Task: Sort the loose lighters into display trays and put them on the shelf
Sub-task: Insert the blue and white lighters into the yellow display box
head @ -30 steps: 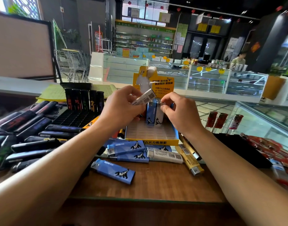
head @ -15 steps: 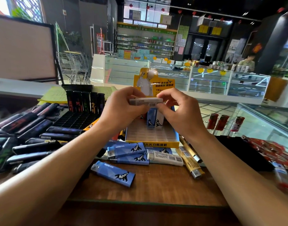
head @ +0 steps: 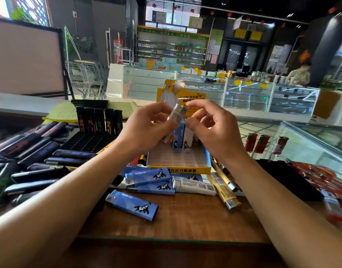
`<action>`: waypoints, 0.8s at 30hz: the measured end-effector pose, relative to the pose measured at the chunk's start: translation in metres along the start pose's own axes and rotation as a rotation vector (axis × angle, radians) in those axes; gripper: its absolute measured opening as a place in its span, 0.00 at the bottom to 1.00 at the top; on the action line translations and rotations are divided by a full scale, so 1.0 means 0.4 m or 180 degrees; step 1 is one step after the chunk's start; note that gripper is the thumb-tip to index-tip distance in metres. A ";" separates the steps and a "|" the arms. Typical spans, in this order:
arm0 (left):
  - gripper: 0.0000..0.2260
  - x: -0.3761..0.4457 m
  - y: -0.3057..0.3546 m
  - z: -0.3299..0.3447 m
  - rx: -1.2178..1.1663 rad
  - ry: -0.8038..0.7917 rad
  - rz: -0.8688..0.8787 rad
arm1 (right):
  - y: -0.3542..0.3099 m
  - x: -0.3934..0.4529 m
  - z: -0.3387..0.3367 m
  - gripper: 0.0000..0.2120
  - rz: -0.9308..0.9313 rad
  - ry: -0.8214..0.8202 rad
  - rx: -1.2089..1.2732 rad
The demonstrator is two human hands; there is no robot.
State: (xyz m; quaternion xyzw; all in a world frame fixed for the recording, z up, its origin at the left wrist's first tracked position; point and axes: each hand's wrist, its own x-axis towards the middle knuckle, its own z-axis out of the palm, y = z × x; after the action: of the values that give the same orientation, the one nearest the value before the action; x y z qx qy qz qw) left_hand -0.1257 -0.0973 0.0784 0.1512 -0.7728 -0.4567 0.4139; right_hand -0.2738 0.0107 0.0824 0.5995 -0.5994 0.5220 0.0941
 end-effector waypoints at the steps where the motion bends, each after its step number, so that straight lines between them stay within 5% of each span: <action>1: 0.05 -0.002 0.000 0.003 0.0134 -0.0024 0.0062 | 0.000 0.000 -0.001 0.13 0.0013 -0.0035 0.0004; 12: 0.07 -0.001 -0.004 0.006 0.0691 -0.0001 0.0078 | 0.007 0.001 -0.007 0.04 0.0056 -0.0050 0.0440; 18: 0.07 -0.001 -0.013 0.005 0.0893 0.0024 0.0121 | 0.014 0.002 -0.004 0.14 0.0188 0.0079 0.0471; 24: 0.07 -0.001 -0.015 0.010 0.1098 0.0175 0.0251 | 0.010 0.007 -0.021 0.13 0.0182 0.0291 0.0398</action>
State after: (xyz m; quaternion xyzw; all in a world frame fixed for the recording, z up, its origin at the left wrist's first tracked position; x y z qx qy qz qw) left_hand -0.1296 -0.0979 0.0724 0.2020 -0.8334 -0.2963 0.4204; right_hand -0.2821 0.0139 0.0860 0.5624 -0.5775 0.5877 0.0689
